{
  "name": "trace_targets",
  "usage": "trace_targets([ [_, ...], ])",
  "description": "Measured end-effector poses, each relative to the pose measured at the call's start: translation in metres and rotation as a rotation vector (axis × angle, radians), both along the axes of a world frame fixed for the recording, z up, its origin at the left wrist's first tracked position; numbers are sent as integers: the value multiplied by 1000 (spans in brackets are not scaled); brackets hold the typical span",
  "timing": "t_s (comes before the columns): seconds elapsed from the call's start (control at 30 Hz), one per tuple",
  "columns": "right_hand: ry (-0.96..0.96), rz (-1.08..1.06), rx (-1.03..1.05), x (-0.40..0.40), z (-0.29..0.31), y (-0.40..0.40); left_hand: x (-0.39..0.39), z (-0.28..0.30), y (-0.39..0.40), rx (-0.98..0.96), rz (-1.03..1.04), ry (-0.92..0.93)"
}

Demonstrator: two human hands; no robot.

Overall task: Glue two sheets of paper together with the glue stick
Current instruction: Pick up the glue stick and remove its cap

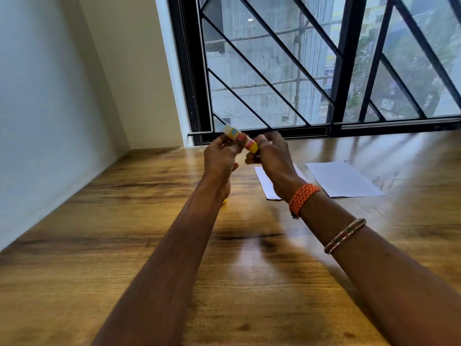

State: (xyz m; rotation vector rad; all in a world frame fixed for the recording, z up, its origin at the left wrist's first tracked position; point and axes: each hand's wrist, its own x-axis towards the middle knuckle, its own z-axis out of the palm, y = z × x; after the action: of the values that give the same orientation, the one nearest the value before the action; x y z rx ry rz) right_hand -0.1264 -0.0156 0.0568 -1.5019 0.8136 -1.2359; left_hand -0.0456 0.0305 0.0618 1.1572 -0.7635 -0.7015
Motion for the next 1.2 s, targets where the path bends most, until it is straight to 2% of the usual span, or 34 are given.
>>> trace_targets([
  [0.07, -38, -32, -123, 2, 0, 2, 0, -1, 0, 7, 40, 22],
  [0.13, 17, -96, -340, 4, -3, 5, 0, -1, -1, -8, 74, 39],
  [0.23, 207, -241, -756, 5, -12, 4, 1, 0, -1, -23, 85, 99],
  [0.33, 402, -432, -965, 4, -17, 0, 3, 1, -1, 22, 76, 120],
  [0.53, 665, -664, -1032, -1, -17, -11, 1, 3, 2, 65, 95, 159],
  [0.6, 674, -651, -1011, -2, -16, -11, 3, 3, 1, 49, 97, 151],
  [0.67, 646, -544, -876, -2, -11, -6, 4, 4, 1, 29, 65, 116],
  [0.73, 508, -337, -597, -2, -7, -4, 4, 3, 0, 1, 8, 56],
  [0.83, 71, -16, -134, -1, -2, 1, -2, 2, 0, -42, -101, -35],
  [0.9, -78, 62, -17, -2, -2, 0, -3, 2, 1, -53, -131, -49],
  [0.97, -62, 32, -63, -2, -2, -1, -3, 1, 0, -42, -105, -48],
  [1.07, -32, -30, -240, 0, -3, -3, -1, 0, 1, -3, -17, -18],
  [1.13, 48, -63, -536, 1, -6, 0, 2, -1, 1, 21, 16, 34],
  [1.2, 214, -118, -866, 2, -13, 0, 5, 1, 1, 18, 22, 87],
])
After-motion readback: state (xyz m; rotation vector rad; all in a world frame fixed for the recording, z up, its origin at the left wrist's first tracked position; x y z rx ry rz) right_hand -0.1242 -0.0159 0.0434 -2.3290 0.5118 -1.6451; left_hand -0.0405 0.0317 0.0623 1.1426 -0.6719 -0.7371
